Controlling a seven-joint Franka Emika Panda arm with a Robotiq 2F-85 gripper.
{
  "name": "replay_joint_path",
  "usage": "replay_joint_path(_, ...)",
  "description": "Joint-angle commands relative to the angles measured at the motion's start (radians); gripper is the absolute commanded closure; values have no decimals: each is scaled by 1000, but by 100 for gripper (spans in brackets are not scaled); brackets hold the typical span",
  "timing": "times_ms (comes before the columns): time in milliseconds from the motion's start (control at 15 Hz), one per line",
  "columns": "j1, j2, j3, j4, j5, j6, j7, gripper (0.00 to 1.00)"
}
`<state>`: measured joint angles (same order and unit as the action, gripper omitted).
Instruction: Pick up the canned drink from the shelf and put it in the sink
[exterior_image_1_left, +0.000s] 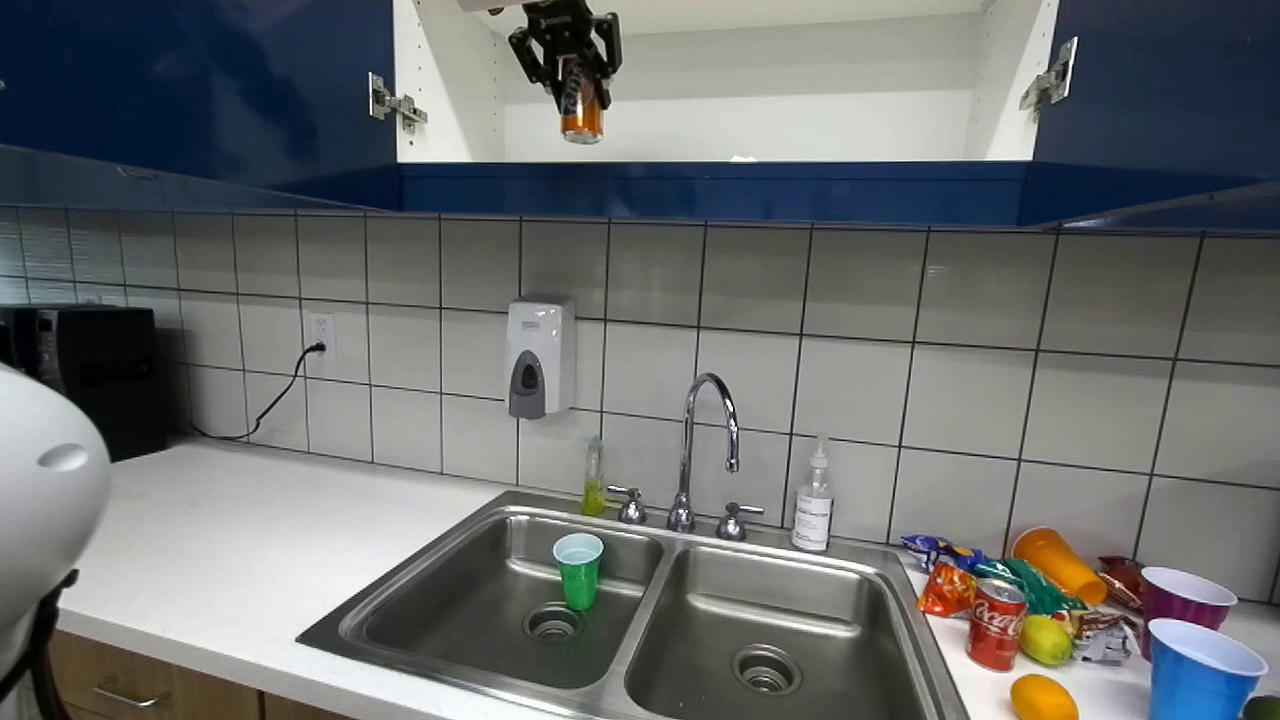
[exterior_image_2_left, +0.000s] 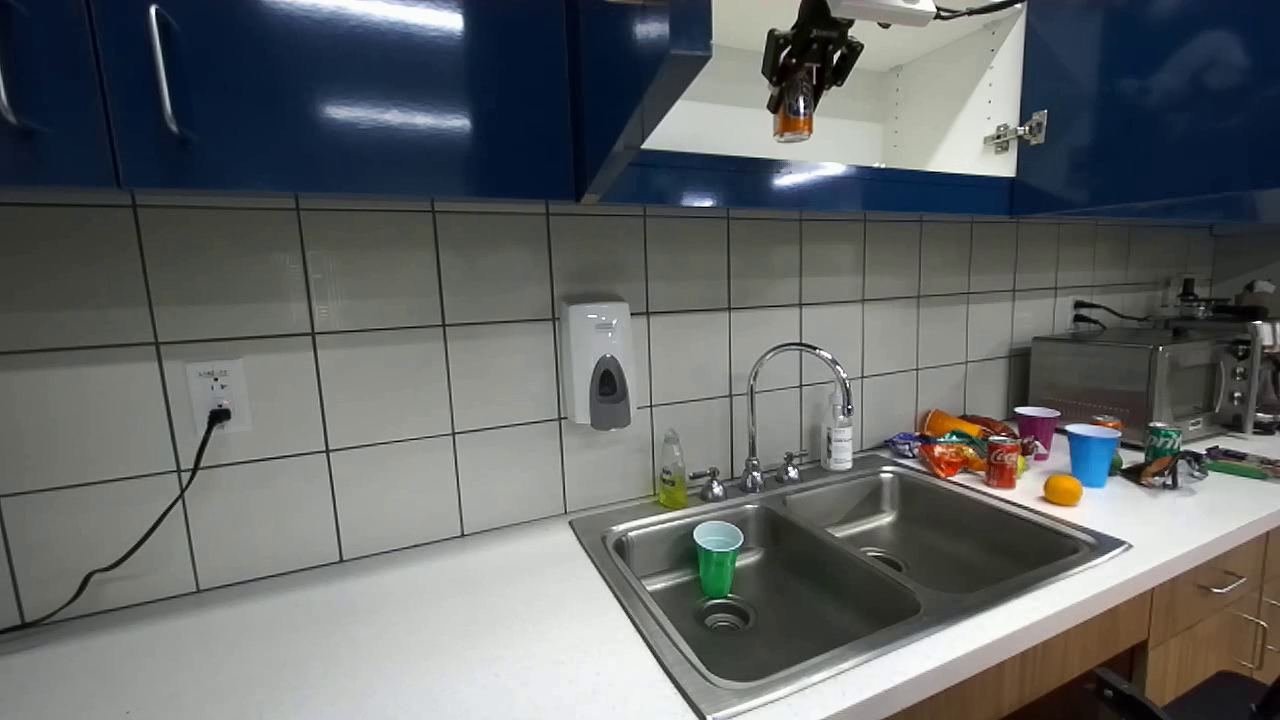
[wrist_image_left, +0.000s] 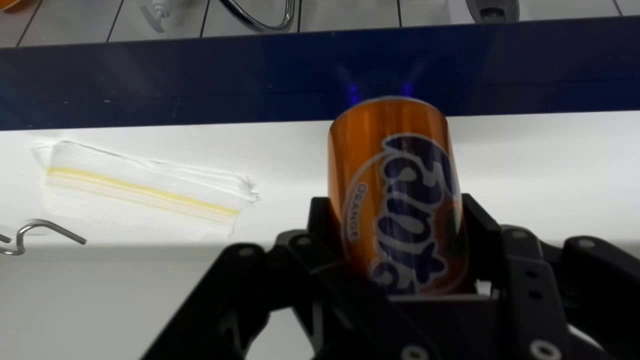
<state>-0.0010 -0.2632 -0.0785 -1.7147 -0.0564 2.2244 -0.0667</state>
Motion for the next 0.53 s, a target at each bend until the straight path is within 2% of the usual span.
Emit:
replay_joint_path(0, -19, -94, 27, -97, -19, 23, 31, 62)
replay_joint_path(467, -26, -230, 40, -242, -22, 15, 42, 62)
